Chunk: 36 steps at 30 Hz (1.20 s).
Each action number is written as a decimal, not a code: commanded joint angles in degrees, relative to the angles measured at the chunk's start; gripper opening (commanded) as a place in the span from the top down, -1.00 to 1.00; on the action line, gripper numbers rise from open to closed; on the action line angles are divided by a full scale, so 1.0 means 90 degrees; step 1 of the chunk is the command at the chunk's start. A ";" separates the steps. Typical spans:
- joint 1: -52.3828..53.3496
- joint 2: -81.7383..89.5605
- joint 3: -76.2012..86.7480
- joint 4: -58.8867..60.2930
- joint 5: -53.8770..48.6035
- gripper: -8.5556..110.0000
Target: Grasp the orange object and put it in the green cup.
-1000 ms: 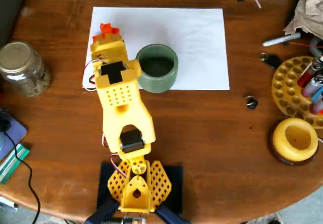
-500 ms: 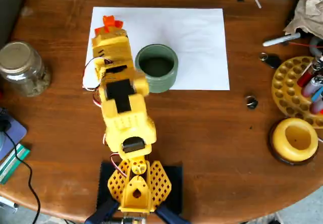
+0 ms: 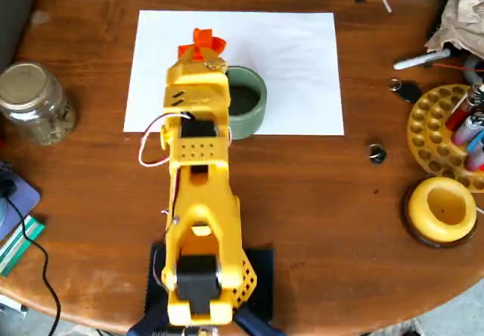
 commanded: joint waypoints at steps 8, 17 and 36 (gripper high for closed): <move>0.0674 0.2031 0.0859 0.0674 -0.0469 0.86; 0.0947 0.3145 0.1748 0.0986 -0.0605 0.86; 0.0898 0.4102 0.1748 0.2529 -0.0635 0.58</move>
